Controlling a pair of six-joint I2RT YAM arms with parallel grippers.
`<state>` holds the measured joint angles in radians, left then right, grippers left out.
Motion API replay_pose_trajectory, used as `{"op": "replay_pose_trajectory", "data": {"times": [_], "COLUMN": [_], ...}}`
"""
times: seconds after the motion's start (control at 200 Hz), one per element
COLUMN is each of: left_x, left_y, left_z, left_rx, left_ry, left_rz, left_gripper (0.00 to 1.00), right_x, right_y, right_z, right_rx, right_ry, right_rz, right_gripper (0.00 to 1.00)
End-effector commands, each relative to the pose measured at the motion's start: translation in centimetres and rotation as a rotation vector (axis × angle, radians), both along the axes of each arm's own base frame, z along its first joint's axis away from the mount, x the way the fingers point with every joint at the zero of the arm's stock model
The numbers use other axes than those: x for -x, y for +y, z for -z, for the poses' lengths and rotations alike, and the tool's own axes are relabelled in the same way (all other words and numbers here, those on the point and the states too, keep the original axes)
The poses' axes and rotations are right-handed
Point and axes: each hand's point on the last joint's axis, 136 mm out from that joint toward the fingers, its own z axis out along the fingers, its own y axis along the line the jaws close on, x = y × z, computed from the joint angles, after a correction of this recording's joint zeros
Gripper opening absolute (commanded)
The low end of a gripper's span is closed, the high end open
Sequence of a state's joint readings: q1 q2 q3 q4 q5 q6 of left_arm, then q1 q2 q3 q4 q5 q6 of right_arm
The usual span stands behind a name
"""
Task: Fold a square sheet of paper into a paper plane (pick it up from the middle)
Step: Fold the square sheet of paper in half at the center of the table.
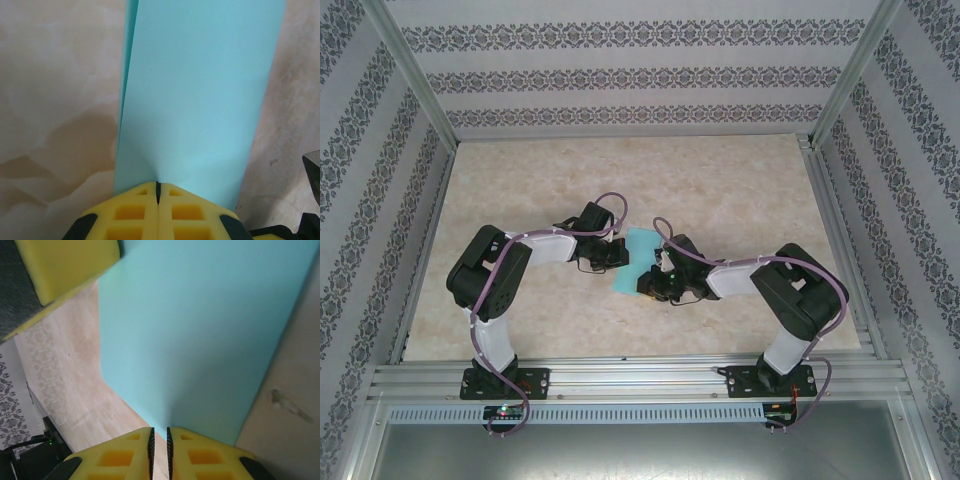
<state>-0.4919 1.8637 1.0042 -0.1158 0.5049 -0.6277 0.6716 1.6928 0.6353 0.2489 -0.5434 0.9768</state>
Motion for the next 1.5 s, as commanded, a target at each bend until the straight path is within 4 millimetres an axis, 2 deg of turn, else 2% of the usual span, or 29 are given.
{"op": "replay_pose_trajectory", "data": {"times": [0.0,0.09,0.205,0.375,0.55,0.659,0.784,0.954,1.079,1.204,1.269,1.344,1.424,1.494], "left_x": [2.9,2.8,2.9,2.8,2.6,2.7,2.8,3.2,3.7,4.1,3.9,3.5,3.1,2.8], "left_y": [1.4,1.3,1.3,1.1,0.9,1.0,0.9,0.3,-0.5,-0.7,-0.3,0.3,1.2,2.0], "left_z": [2.8,2.7,2.6,2.4,2.2,2.2,2.1,1.3,0.4,-0.1,-0.7,-1.8,-2.7,-3.1], "left_rx": [-0.098,-0.094,-0.091,-0.076,-0.071,-0.071,-0.064,-0.021,0.019,0.028,0.022,0.011,0.0,0.027], "left_ry": [0.106,0.104,0.105,0.107,0.105,0.109,0.112,0.116,0.108,0.096,0.071,0.028,0.007,0.003], "left_rz": [0.029,0.028,0.024,0.018,0.016,0.014,0.015,0.009,0.008,-0.004,-0.029,-0.06,-0.086,-0.112], "left_gripper": [0.0,0.0,0.0,0.0,0.0,0.0,0.0,0.0,0.0,0.0,0.06,0.18,0.22,0.29], "right_x": [-1.3,-4.7,-9.0,-14.2,-16.8,-16.7,-16.0,-15.9,-15.9,-15.7,-15.6,-14.8,-13.3,-11.7], "right_y": [-1.3,-3.1,-5.0,-4.8,-4.9,-4.6,-5.3,-4.6,-3.9,-4.0,-4.8,-5.5,-6.0,-5.9], "right_z": [-1.7,-3.5,-4.8,-4.5,-2.2,-0.6,1.1,1.0,0.2,-1.8,-3.0,-4.8,-6.0,-6.5], "right_rx": [0.05,0.087,0.111,0.055,0.034,0.025,0.07,0.074,0.077,0.088,0.128,0.16,0.187,0.198], "right_ry": [-0.046,-0.109,-0.154,-0.137,-0.096,-0.06,-0.036,-0.034,-0.04,-0.081,-0.114,-0.168,-0.205,-0.222], "right_rz": [0.021,0.097,0.178,0.2,0.239,0.226,0.227,0.15,0.066,0.025,0.039,0.055,0.069,0.069], "right_gripper": [0.18,0.18,0.19,0.18,0.18,0.18,0.18,0.18,0.18,0.2,0.21,0.23,0.26,0.29]}}
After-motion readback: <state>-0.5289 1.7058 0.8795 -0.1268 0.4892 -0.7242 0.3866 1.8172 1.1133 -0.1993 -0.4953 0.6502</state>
